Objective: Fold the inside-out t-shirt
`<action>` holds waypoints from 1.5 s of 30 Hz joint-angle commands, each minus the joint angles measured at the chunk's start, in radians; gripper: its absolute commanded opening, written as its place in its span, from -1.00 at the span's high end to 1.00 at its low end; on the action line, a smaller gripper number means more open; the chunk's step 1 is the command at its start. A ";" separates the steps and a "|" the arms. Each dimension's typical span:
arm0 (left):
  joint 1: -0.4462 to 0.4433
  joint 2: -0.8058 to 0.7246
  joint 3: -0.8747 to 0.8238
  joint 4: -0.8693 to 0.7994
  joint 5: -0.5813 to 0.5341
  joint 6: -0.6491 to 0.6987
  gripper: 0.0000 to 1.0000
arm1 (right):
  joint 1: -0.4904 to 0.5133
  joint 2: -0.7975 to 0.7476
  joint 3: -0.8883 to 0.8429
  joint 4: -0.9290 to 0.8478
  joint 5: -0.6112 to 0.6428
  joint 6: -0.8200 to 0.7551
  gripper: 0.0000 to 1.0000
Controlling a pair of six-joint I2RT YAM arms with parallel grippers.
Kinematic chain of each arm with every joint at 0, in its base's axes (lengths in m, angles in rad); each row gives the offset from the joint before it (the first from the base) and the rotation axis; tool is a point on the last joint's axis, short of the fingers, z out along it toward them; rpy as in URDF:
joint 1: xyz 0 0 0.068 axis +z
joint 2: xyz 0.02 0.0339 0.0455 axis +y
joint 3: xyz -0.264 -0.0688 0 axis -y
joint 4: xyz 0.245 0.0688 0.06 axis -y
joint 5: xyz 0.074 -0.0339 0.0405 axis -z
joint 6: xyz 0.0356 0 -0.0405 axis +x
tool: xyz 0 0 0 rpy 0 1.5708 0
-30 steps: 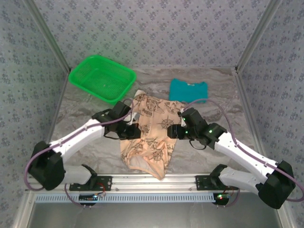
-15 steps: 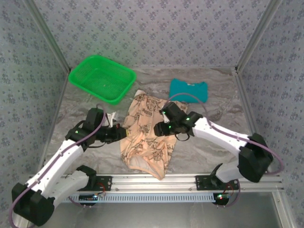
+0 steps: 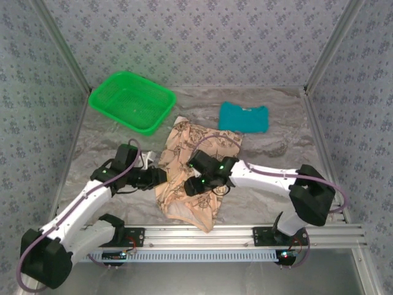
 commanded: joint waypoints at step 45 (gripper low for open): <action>-0.135 0.345 0.078 0.332 0.171 0.148 1.00 | -0.423 -0.368 -0.448 0.155 -0.109 0.074 1.00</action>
